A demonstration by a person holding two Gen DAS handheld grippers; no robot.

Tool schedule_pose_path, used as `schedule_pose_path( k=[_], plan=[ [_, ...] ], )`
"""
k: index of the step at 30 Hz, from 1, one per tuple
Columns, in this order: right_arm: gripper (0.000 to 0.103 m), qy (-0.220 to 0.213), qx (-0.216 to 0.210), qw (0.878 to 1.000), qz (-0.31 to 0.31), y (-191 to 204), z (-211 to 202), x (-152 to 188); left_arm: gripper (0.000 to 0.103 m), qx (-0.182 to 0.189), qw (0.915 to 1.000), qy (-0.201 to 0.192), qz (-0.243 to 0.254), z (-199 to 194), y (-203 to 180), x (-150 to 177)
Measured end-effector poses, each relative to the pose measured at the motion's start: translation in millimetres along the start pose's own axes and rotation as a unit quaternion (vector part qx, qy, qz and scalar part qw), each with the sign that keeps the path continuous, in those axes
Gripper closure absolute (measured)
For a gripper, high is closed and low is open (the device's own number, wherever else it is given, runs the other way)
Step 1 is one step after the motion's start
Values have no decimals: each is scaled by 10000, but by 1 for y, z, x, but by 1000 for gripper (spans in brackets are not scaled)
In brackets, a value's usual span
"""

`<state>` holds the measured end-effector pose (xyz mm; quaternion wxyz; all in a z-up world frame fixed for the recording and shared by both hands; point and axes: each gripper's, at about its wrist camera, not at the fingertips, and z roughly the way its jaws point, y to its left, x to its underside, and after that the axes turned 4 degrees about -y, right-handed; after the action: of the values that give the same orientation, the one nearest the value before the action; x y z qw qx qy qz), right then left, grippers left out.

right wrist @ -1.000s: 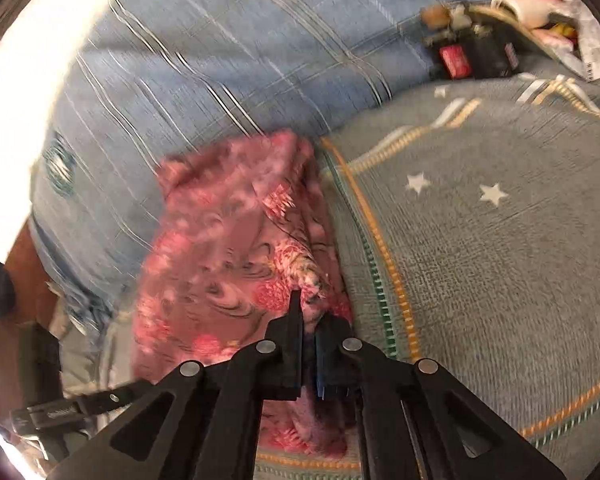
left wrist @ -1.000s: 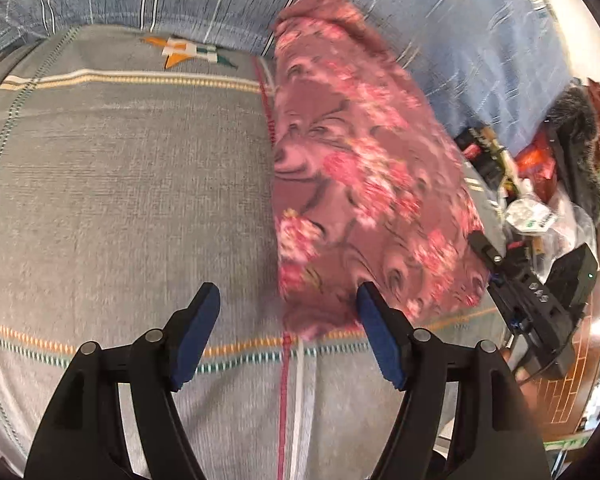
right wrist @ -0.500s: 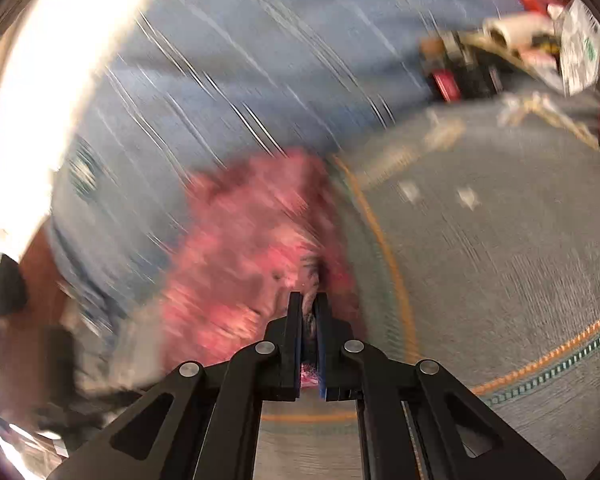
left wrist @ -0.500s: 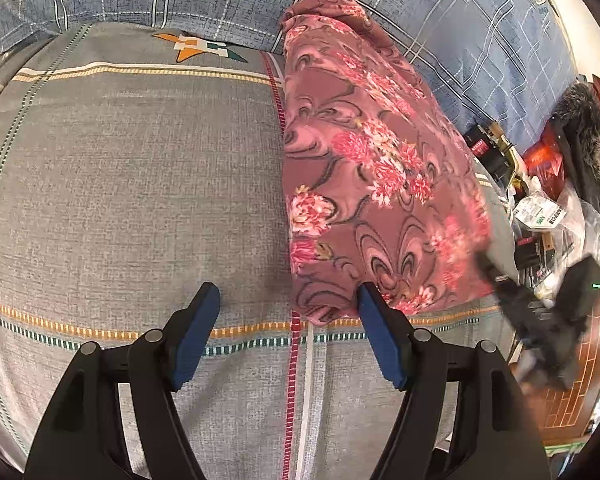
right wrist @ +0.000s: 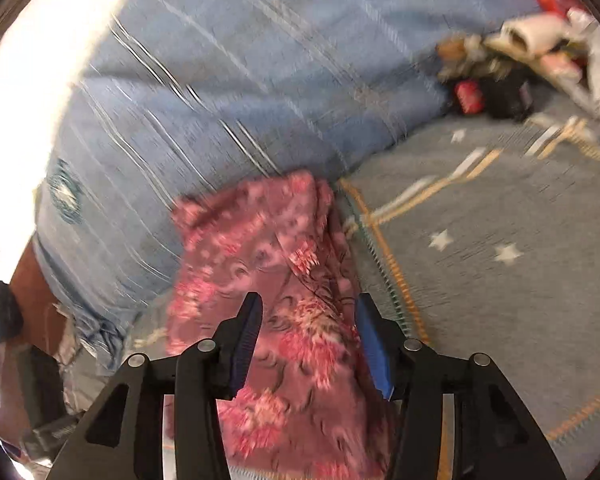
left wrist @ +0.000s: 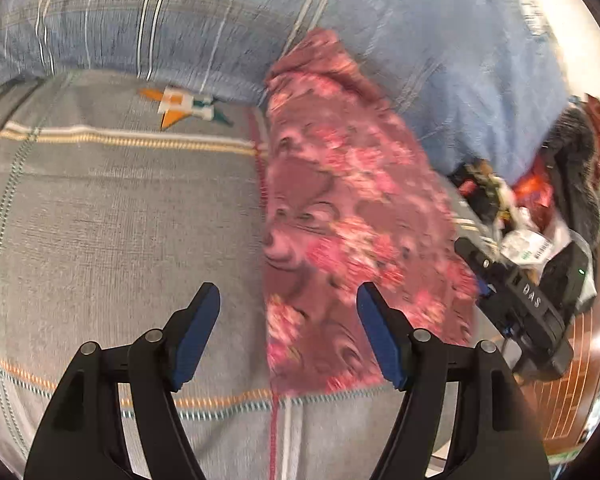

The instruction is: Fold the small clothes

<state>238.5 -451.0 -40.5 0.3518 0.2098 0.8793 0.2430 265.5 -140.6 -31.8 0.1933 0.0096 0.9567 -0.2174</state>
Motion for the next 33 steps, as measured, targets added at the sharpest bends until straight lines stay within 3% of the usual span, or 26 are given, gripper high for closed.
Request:
schedule_pose_path(
  k=[1,4,5,7,8,9,11,13,14,15,19,20,21,23,24,26,27,30,33],
  plan=[
    [95,18,-66,9996,-264,8,5,0,33,20,9999,102,-60,8,4,0],
    [95,-657,-384,9952,-613,16,-12,2,32,73,9996,257,-102,26,15,9],
    [95,-624,-224,9961,-583,10,-8,3,32,128,9998,123,2,23,15,11],
    [94,58,333,9976,-610,-5,20,6,32,255,9994,174,153,18,11,9],
    [94,36,241,9980,-587,-8,20,5,32,434,9988,167,172,13,12,6],
    [88,36,144,9985,-526,-7,15,-3,32,601,9980,58,180,7,13,1],
    [83,-216,90,9992,-329,-3,6,-19,32,547,9980,-263,155,-3,13,-17],
    [68,-466,-50,9988,-108,1,5,-39,32,358,9988,-327,88,-1,10,-40],
    [52,-453,-75,9989,-5,2,11,-46,32,361,9989,-278,72,5,8,-51],
    [43,-285,-104,9995,95,4,25,-54,32,288,9994,-176,25,15,4,-63],
    [47,337,237,9988,269,9,79,-67,32,-40,9999,136,-5,50,-5,-91],
    [77,474,103,9986,206,13,88,-70,32,-86,9999,123,13,54,-7,-94],
    [93,345,8,9994,-6,20,87,-73,32,-122,9999,62,33,58,-8,-100],
    [93,-134,-241,9993,-233,23,74,-76,32,-258,9997,-19,-45,69,-4,-107],
    [93,-256,-163,9993,-213,17,73,-77,31,-340,9992,69,-215,82,4,-112],
    [92,238,468,9986,3,-7,98,-71,26,-172,9974,392,-574,104,19,-115],
    [93,378,403,9984,110,-17,104,-67,26,-176,9978,271,-572,100,19,-118],
    [84,104,144,9995,256,-17,74,-72,30,-190,9993,227,-246,79,12,-121],
    [84,-325,-825,9960,129,-17,31,-67,30,388,9988,-102,-274,43,16,-103]
  ],
)
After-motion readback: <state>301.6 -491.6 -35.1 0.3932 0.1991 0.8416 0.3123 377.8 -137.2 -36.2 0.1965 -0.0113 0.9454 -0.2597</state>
